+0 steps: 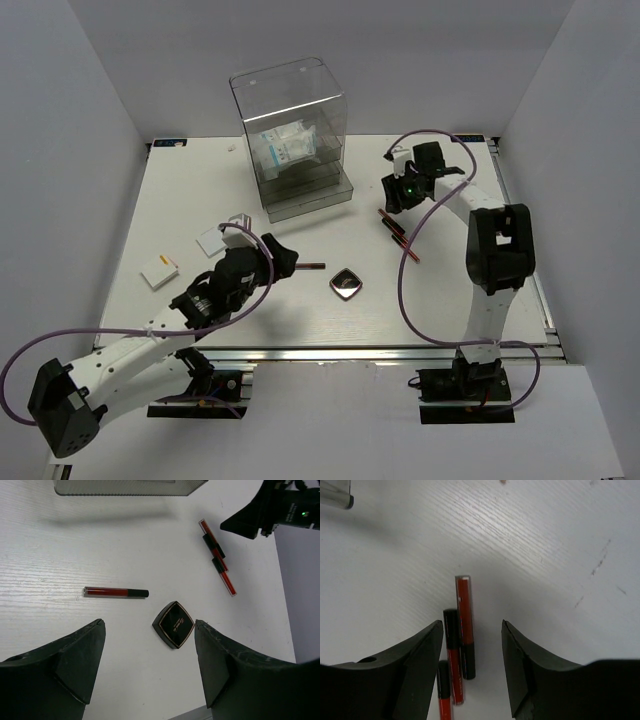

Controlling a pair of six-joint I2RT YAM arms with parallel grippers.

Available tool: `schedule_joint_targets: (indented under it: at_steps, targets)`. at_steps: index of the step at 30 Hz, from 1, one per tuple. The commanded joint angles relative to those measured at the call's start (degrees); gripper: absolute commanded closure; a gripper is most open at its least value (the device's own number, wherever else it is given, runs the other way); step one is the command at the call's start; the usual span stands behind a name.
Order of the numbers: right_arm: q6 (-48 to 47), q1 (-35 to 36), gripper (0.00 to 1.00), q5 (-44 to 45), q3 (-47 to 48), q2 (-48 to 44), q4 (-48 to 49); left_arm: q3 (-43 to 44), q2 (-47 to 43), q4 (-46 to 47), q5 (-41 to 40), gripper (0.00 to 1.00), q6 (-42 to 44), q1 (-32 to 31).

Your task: Organize the makeup

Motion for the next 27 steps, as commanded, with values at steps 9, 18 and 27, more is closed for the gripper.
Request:
schedule_joint_targets:
  at_steps: [9, 18, 27]
  targets:
    - [-5.4, 2.4, 0.47, 1.1, 7.5, 6.6, -1.5, 0.6, -2.1, -2.6, -2.5, 0.19, -1.4, -0.3]
    - [-5.5, 3.8, 0.48, 2.0, 6.6, 7.4, -0.4, 0.5, 0.3, -0.4, -2.4, 0.18, -0.5, -0.2]
    - [-5.4, 5.6, 0.5, 6.1, 8.5, 10.4, -0.4, 1.5, 3.1, 0.2, -1.9, 0.17, 0.8, -0.2]
